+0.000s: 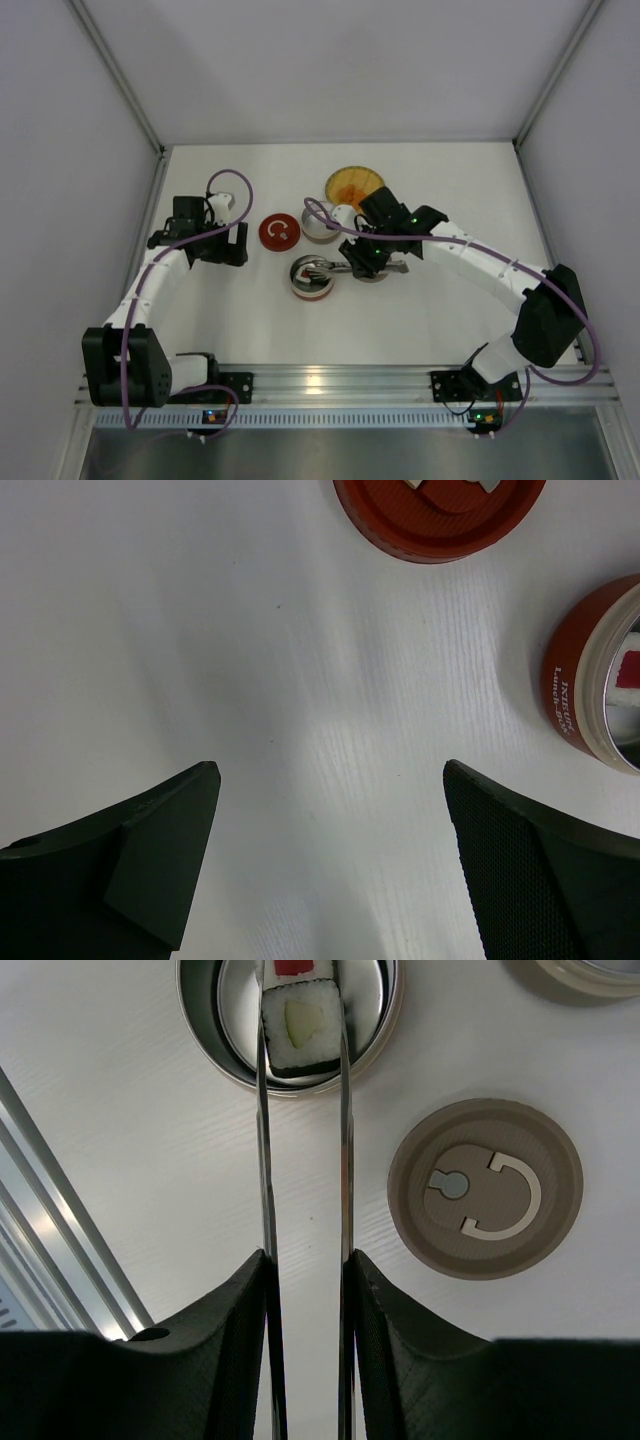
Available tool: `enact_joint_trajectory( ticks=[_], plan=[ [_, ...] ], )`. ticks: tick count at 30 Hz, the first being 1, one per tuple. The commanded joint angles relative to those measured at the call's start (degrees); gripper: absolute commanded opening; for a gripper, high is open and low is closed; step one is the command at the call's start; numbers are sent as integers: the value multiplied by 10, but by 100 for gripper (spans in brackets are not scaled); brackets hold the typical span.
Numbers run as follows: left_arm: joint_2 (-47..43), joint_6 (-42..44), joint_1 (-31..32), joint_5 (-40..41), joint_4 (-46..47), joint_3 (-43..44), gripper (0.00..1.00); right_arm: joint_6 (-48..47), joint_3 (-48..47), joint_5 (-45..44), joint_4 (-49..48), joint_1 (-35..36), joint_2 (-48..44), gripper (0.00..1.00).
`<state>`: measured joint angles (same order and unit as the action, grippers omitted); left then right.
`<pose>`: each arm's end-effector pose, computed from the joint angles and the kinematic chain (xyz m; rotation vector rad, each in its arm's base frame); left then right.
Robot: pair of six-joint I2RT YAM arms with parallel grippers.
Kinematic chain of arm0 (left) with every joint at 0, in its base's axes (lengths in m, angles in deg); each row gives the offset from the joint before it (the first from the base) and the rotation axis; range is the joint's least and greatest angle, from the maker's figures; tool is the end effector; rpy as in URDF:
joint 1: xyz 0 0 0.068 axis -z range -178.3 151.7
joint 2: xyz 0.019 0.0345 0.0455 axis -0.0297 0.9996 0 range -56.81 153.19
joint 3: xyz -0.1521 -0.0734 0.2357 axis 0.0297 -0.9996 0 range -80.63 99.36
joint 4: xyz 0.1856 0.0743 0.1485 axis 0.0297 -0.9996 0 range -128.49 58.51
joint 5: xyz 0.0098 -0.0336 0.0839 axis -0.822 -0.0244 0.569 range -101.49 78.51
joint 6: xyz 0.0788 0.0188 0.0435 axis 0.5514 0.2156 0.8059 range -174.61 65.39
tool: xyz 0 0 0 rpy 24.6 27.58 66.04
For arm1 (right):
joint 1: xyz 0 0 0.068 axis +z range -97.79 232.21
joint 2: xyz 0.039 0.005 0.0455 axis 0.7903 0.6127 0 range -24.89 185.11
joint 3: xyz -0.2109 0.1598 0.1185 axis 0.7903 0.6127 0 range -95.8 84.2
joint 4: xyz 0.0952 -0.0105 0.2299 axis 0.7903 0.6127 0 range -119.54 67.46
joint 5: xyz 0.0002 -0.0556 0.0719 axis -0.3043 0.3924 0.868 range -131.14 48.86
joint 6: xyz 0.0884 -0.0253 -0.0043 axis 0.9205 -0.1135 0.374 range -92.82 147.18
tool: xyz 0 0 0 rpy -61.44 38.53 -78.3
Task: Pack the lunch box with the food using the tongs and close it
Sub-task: Place the fake food in the packing box.
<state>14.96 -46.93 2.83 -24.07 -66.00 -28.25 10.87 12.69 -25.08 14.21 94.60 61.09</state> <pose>0.2611 -0.0232 0.2359 0.2807 2.4775 -0.2278 0.2211 0.2328 0.2643 -1.3731 2.2278 0.5273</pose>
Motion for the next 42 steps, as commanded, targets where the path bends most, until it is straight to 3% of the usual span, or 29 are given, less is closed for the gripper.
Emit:
enact_joint_trajectory(
  ticks=[1, 6, 14, 28, 33, 37, 42],
  plan=[
    [-9, 4, -2, -3, 8, 9, 98, 1, 6, -1, -59, 9, -11, 14],
    [-5, 4, -2, -2, 8, 8, 98, 2, 8, 1, -61, 9, -5, 30],
    [-1, 4, -2, -1, 9, 11, 98, 5, 5, 6, -62, 9, -1, 44],
    [-2, 2, -2, -6, 8, 12, 98, 7, -16, 9, -46, 9, -28, 45],
    [-4, 4, -2, -12, 6, 17, 98, 19, -64, 11, -45, 0, -49, 45],
    [-3, 4, -2, -17, 0, 26, 98, 34, -112, 30, -43, -64, -47, 45],
    [2, 7, -2, -19, 0, 33, 98, 33, -152, -10, -54, -133, -17, 45]
  ],
)
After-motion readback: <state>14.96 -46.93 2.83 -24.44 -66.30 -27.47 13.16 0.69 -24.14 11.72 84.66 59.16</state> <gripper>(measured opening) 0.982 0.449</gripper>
